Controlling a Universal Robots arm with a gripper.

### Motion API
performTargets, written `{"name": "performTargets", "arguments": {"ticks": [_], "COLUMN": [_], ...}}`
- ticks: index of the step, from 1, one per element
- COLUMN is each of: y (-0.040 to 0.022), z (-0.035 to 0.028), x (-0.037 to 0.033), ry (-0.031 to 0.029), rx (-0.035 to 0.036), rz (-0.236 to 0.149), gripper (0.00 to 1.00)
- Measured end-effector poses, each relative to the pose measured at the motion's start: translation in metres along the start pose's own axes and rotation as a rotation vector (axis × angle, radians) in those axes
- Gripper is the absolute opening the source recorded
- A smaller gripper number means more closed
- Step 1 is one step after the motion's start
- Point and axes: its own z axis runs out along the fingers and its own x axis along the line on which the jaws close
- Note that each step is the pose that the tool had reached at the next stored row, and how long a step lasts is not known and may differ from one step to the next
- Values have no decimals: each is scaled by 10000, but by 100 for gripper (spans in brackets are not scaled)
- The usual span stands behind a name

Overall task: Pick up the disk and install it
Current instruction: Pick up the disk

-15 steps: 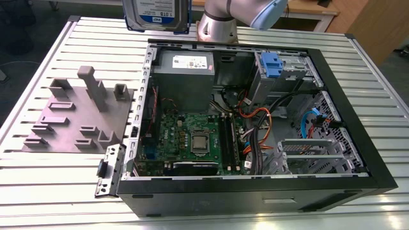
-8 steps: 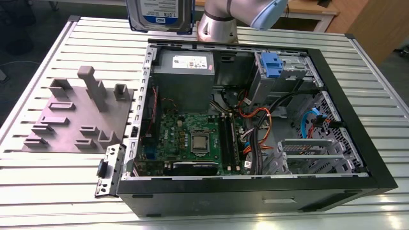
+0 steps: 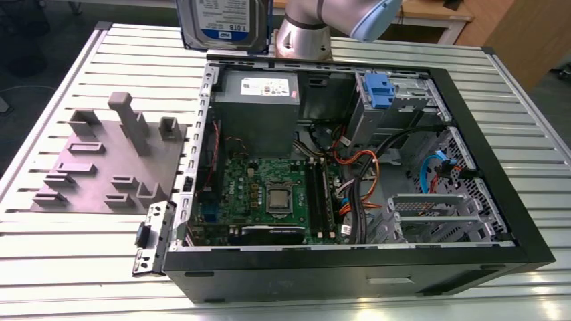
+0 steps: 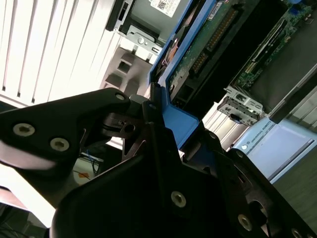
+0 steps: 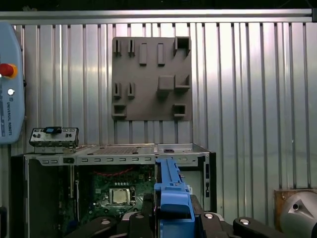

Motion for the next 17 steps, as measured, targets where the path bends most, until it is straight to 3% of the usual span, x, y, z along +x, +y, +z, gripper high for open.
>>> {"name": "performTargets", "arguments": {"ticks": [8,17], "y": [-83,-84], "z": [103,129], "x": [4,4], "ry": [-1,0], "rx": [1,0], "rz": [0,1], "gripper": [36,36]}}
